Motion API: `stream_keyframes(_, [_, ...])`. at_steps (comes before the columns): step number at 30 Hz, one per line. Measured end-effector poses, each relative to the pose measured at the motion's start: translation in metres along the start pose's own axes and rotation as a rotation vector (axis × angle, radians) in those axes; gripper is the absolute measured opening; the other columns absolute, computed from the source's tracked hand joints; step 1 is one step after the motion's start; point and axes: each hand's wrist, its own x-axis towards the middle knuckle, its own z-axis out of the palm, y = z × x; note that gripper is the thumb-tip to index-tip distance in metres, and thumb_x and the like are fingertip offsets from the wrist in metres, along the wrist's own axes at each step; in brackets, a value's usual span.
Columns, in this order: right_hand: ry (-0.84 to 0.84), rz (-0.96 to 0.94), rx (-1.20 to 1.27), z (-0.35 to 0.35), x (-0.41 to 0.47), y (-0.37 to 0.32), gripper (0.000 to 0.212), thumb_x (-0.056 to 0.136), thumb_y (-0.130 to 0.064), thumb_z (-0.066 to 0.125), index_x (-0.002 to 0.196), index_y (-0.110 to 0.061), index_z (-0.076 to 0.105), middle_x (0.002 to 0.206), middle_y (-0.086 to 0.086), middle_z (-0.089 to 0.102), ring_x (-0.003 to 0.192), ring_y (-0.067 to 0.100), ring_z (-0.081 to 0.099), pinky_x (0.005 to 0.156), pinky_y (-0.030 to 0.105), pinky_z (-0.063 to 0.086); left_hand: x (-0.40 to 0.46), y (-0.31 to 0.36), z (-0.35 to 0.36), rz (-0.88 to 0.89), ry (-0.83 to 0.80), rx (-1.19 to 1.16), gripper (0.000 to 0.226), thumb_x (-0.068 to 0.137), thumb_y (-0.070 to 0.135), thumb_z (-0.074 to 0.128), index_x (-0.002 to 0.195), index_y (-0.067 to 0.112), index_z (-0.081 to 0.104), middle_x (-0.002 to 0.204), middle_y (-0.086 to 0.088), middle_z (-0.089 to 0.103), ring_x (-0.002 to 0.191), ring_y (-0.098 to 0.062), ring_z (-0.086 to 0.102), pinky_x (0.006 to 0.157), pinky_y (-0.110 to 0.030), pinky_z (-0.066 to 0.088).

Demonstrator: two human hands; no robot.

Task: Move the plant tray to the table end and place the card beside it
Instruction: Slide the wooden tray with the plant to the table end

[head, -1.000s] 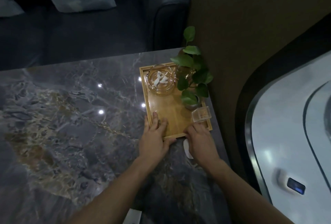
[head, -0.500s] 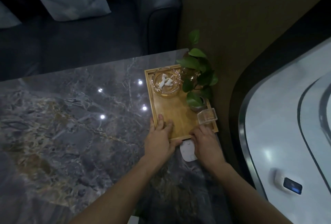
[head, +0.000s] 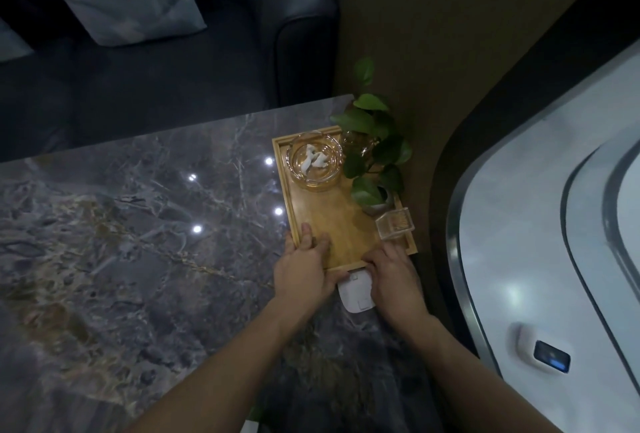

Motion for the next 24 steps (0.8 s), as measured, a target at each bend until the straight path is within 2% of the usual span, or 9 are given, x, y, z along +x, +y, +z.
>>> stream_keyframes(5, [0.014, 0.004, -0.012, 0.000, 0.000, -0.001, 0.023, 0.080, -0.001, 0.067, 0.095, -0.016, 0.071, 0.103, 0.003, 0.060, 0.098, 0.022, 0.053, 0.080, 0.032, 0.045, 0.001, 0.001, 0.000, 0.004, -0.027, 0.024, 0.083, 0.082, 0.068, 0.054, 0.150, 0.030, 0.024, 0.165, -0.008, 0.009, 0.148, -0.044, 0.008, 0.110, -0.055, 0.038])
stream_keyframes(8, [0.020, -0.009, -0.013, 0.000, -0.004, -0.002, 0.026, 0.080, 0.000, 0.066, 0.100, -0.016, 0.071, 0.106, 0.005, 0.060, 0.102, 0.024, 0.054, 0.083, 0.034, 0.048, 0.000, 0.001, -0.001, 0.008, -0.035, 0.016, 0.083, 0.084, 0.066, 0.053, 0.151, 0.029, 0.022, 0.165, -0.009, 0.006, 0.149, -0.045, 0.005, 0.112, -0.055, 0.034])
stream_keyframes(10, [0.014, -0.026, -0.028, -0.001, -0.008, -0.002, 0.027, 0.082, -0.003, 0.064, 0.105, -0.016, 0.069, 0.112, 0.006, 0.060, 0.108, 0.024, 0.053, 0.089, 0.037, 0.049, -0.002, 0.000, -0.001, 0.025, -0.044, 0.006, 0.084, 0.086, 0.066, 0.049, 0.153, 0.027, 0.017, 0.165, -0.010, 0.001, 0.148, -0.045, -0.001, 0.117, -0.054, 0.026])
stream_keyframes(13, [0.001, -0.070, -0.104, -0.002, -0.016, -0.002, 0.036, 0.082, -0.010, 0.066, 0.118, -0.014, 0.065, 0.122, 0.010, 0.059, 0.117, 0.028, 0.052, 0.098, 0.042, 0.048, -0.009, -0.002, 0.002, 0.058, -0.071, 0.017, 0.089, 0.087, 0.070, 0.040, 0.155, 0.024, 0.007, 0.164, -0.012, -0.012, 0.147, -0.045, -0.012, 0.121, -0.053, 0.005])
stream_keyframes(15, [-0.043, -0.088, -0.172, -0.001, -0.023, -0.002, 0.046, 0.086, -0.017, 0.061, 0.131, -0.014, 0.055, 0.133, 0.011, 0.054, 0.126, 0.029, 0.047, 0.105, 0.043, 0.043, -0.014, -0.005, 0.003, 0.076, -0.049, -0.005, 0.088, 0.086, 0.072, 0.036, 0.155, 0.025, 0.008, 0.164, -0.010, -0.013, 0.148, -0.042, -0.015, 0.121, -0.052, -0.004])
stream_keyframes(17, [-0.099, -0.093, -0.194, -0.001, -0.031, -0.002, 0.055, 0.090, -0.024, 0.053, 0.143, -0.017, 0.039, 0.149, 0.010, 0.040, 0.139, 0.028, 0.032, 0.116, 0.043, 0.029, -0.020, -0.010, 0.004, 0.111, 0.001, -0.031, 0.084, 0.086, 0.072, 0.035, 0.154, 0.027, 0.012, 0.165, -0.007, -0.007, 0.150, -0.037, -0.013, 0.122, -0.052, -0.004])
stream_keyframes(20, [-0.101, -0.120, -0.188, -0.008, -0.046, -0.010, 0.063, 0.093, -0.031, 0.049, 0.150, -0.024, 0.024, 0.160, 0.006, 0.021, 0.149, 0.025, 0.011, 0.120, 0.040, 0.004, -0.040, -0.022, 0.005, 0.174, 0.053, -0.018, 0.082, 0.089, 0.070, 0.032, 0.154, 0.032, 0.001, 0.166, -0.003, -0.006, 0.151, -0.026, -0.013, 0.122, -0.047, -0.007])
stream_keyframes(22, [-0.117, -0.137, -0.185, -0.011, -0.056, -0.015, 0.070, 0.093, -0.038, 0.048, 0.152, -0.028, 0.013, 0.163, 0.004, 0.011, 0.150, 0.023, 0.003, 0.120, 0.041, 0.001, -0.055, -0.031, 0.008, 0.200, 0.048, 0.026, 0.082, 0.090, 0.069, 0.030, 0.154, 0.031, -0.004, 0.165, -0.003, -0.007, 0.151, -0.023, -0.012, 0.123, -0.046, -0.005])
stream_keyframes(24, [-0.112, -0.173, -0.195, -0.015, -0.069, -0.025, 0.073, 0.092, -0.045, 0.045, 0.153, -0.030, 0.006, 0.163, 0.003, 0.007, 0.150, 0.022, 0.001, 0.122, 0.043, 0.004, -0.078, -0.043, 0.006, 0.197, 0.041, 0.047, 0.083, 0.091, 0.068, 0.028, 0.155, 0.027, -0.004, 0.165, -0.002, -0.008, 0.151, -0.023, -0.013, 0.124, -0.047, -0.003])
